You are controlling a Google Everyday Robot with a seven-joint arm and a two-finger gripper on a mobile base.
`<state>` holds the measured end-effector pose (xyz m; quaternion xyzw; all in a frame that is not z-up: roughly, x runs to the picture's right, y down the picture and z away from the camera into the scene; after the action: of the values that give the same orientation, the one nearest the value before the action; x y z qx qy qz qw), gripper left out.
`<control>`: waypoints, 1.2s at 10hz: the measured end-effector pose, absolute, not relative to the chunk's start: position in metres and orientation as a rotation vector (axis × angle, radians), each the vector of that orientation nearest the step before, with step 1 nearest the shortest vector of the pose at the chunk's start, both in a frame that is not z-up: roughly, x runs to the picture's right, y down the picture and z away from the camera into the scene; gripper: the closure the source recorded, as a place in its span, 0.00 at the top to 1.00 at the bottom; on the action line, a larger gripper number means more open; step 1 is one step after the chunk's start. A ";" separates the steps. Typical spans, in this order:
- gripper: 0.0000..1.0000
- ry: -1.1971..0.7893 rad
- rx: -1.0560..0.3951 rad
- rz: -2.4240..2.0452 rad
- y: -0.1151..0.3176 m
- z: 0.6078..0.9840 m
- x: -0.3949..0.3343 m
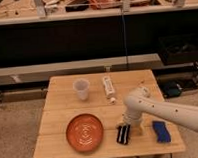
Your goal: Place the eraser in the ceramic cup
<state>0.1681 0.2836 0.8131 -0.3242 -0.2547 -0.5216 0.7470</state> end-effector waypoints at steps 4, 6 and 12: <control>0.80 -0.563 -0.710 -1.155 0.284 0.815 0.166; 0.80 -0.561 -0.711 -1.152 0.283 0.813 0.169; 0.80 -0.565 -0.711 -1.163 0.283 0.813 0.168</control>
<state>0.1681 0.2827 0.8134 -0.3243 -0.2574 -0.5300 0.7401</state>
